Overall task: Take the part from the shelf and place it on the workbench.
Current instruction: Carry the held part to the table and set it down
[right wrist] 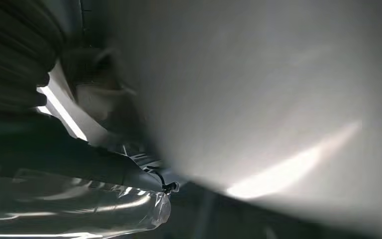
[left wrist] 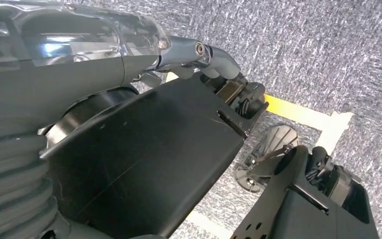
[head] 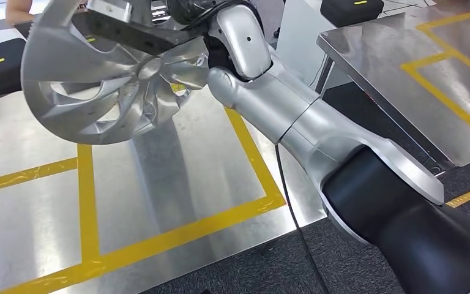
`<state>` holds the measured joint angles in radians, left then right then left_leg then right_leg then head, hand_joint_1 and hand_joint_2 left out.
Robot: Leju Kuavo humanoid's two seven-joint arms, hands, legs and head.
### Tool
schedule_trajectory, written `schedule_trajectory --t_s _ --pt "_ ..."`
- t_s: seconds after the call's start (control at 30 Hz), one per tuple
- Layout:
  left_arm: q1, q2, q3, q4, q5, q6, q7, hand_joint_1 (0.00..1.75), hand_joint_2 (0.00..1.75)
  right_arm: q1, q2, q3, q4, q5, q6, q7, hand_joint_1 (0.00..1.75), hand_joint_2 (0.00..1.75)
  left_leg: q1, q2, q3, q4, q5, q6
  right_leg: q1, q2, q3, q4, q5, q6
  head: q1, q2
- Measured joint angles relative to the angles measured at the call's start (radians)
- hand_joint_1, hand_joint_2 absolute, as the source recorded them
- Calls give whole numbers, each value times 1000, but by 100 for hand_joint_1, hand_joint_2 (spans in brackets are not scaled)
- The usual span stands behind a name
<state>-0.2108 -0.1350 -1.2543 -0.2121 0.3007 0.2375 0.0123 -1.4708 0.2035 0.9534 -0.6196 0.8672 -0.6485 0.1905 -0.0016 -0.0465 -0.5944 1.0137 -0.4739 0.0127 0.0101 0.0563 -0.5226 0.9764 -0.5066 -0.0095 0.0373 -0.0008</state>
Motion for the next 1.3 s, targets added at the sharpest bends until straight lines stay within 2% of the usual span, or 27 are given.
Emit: schedule_trajectory --t_s 0.1,0.13,0.17,0.27,0.4,0.57,0.8,1.3 --pt "0 2 0 0 -15 -1 2 0 175 27 -61 14 -137 573 -40 66 175 175 0 -3 0 0 -1 0 0 -1 1 0 -1 0 -1 0" --pt "-1 3 0 0 -19 -1 2 0 175 35 -82 33 -181 684 -40 98 175 175 0 -4 0 0 -1 0 0 -2 1 -1 -1 0 -2 0" --pt "-1 3 0 0 -22 -2 2 0 175 37 -101 62 -220 736 -40 142 175 175 0 -6 -1 0 0 0 0 -4 0 -1 -1 1 -2 0" --pt "-1 3 0 0 -27 -6 2 0 175 25 -154 176 -317 724 -40 244 175 175 0 -8 -1 0 0 1 0 -9 2 -1 -2 2 0 0" --pt "-5 3 0 0 -12 -7 0 0 175 64 -195 305 -381 712 -39 211 175 175 0 -4 0 0 0 1 0 -6 2 -1 -2 2 0 0" --pt "-6 3 0 0 -10 -9 1 0 175 111 -222 401 -405 707 -39 184 175 175 0 -2 0 0 0 1 0 -5 2 -1 -2 2 1 0" --pt "-5 3 0 0 -12 -9 1 0 175 170 -237 474 -412 703 -39 141 175 175 0 2 0 0 -1 0 0 -3 1 -1 -2 3 1 0" --pt "-5 3 0 0 -13 -9 2 0 175 185 -238 521 -415 702 -39 173 175 175 0 7 5 0 -2 0 0 0 4 -1 -2 4 0 0"
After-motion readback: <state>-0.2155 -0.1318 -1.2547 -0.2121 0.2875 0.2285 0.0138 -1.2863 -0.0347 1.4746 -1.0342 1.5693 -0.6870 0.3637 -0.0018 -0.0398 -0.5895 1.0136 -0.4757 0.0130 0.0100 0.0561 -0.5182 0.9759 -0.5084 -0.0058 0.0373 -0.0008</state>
